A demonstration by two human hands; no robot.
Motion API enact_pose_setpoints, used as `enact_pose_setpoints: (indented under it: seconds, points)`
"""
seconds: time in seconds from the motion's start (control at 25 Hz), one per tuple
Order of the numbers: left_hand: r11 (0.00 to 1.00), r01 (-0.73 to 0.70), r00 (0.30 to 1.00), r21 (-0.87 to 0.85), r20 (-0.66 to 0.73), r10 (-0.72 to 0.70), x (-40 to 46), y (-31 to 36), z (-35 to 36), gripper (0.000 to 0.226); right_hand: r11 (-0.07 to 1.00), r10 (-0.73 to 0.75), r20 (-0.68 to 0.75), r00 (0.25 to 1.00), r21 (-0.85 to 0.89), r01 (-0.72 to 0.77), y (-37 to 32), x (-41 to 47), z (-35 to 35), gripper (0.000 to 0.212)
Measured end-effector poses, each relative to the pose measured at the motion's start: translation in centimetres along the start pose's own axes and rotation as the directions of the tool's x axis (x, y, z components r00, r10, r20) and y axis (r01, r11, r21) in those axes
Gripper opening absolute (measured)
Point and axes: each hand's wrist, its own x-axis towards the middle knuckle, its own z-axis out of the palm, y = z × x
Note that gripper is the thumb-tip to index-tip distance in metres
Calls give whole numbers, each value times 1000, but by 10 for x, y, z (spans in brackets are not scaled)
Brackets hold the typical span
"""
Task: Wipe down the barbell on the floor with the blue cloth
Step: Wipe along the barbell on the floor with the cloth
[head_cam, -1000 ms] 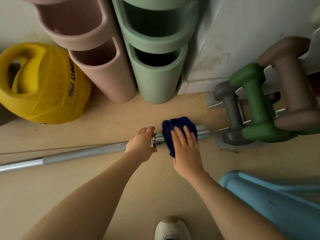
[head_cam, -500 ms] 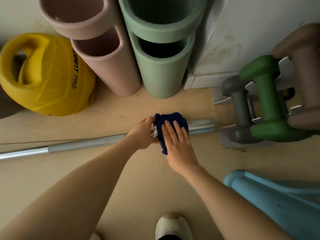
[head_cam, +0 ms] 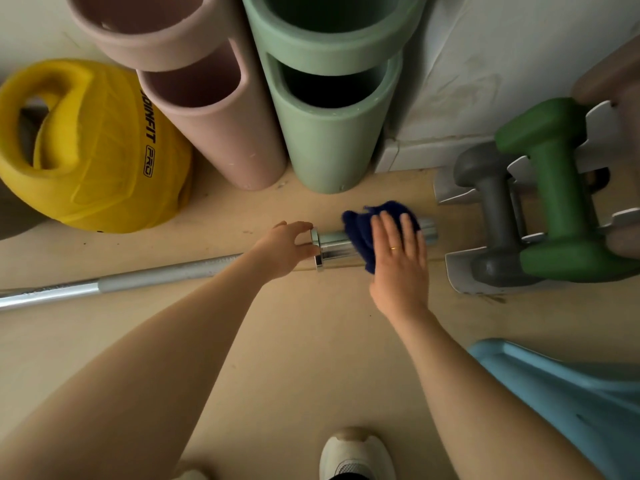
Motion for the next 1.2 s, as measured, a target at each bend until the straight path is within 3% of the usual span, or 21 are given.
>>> enact_pose_setpoints:
  seconds: [0.04,0.08,0.2,0.24,0.28,0.36,0.44,0.52,0.68,0.8,0.84,0.88,1.08,1.12,1.2]
  points:
    - [1000,-4,1000,-9,1,4,-1,1,-2,55,996,92,13,996,20,-92,-9,-4,-1,86]
    - [1000,-16,1000,6,16,16,-2,3,-4,60,996,83,25,996,39,-84,-23,-9,1,83]
    - [983,-105,992,149,82,94,-5,11,-8,80,945,-327,-8,945,-32,326,-27,-20,11,75]
    - [972,-131,988,194,101,113,-7,13,-8,85,933,-357,-4,934,-57,356,-10,-14,8,77]
    - [962,-148,985,229,120,123,-9,15,-6,86,952,-298,-7,955,-78,297,9,-7,5,79]
    - [952,-152,983,267,144,116,-11,15,-1,84,999,28,4,1000,-19,-28,33,-4,-3,83]
    - [951,-145,985,272,128,114,-15,11,7,81,935,335,17,942,120,-335,22,-10,-6,82]
    - [954,-144,989,263,54,135,-25,7,17,79,808,520,42,853,299,-507,-6,-15,-5,82]
    - [957,-153,982,247,-73,175,-39,6,29,71,568,576,170,799,619,-542,-1,-20,1,79]
    - [963,-131,983,236,-92,156,-38,8,26,72,-66,670,439,598,839,-541,28,-12,0,80]
    - [964,-125,985,234,-86,148,-38,9,26,72,-233,642,538,546,815,-530,25,-13,-7,76]
    - [965,-122,986,234,-84,145,-38,10,26,72,-318,603,598,528,787,-528,19,-15,-13,74]
    - [963,-110,987,246,-84,134,-41,13,27,72,-684,341,793,505,577,-445,18,-21,-36,36]
    - [965,-104,988,243,-87,128,-42,12,28,73,-705,323,801,505,559,-436,16,-19,-38,39]
    - [965,-103,987,240,-94,129,-42,12,29,73,-636,325,781,534,598,-487,-10,-18,-45,49]
